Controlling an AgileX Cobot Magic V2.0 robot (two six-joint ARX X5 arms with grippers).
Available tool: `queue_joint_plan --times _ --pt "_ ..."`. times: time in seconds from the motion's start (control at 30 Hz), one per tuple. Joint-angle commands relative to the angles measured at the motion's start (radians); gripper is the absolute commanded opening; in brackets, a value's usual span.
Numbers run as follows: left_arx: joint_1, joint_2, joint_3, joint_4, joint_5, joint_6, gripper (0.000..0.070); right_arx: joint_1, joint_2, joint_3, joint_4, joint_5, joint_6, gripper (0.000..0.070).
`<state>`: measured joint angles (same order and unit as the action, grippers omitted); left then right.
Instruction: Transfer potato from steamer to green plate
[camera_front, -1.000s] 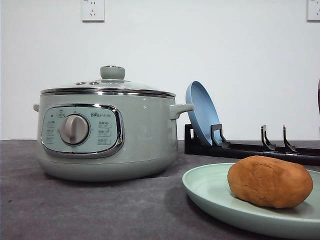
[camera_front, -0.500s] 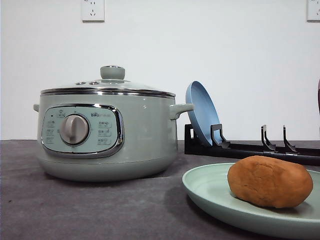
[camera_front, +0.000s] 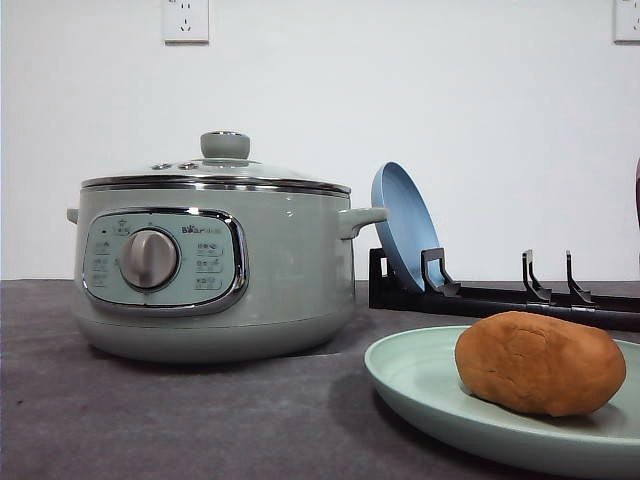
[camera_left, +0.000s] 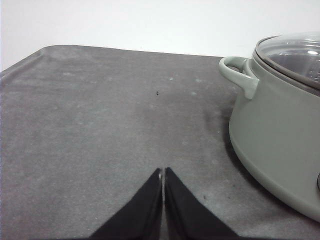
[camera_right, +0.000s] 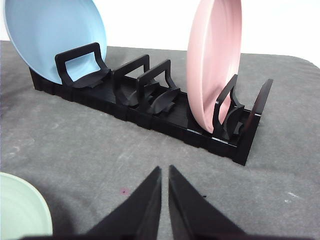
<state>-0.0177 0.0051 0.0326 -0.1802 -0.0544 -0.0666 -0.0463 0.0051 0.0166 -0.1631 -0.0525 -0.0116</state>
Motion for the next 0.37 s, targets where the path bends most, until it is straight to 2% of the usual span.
queue_joint_plan --times 0.0,0.33 --pt "0.0 -0.002 -0.021 -0.007 -0.003 0.002 0.0 -0.001 -0.002 -0.005 0.013 0.001 -0.007 0.0013" --pt "0.0 -0.002 -0.021 -0.007 -0.003 0.002 0.0 -0.001 -0.002 -0.005 0.013 0.001 -0.007 0.0013"
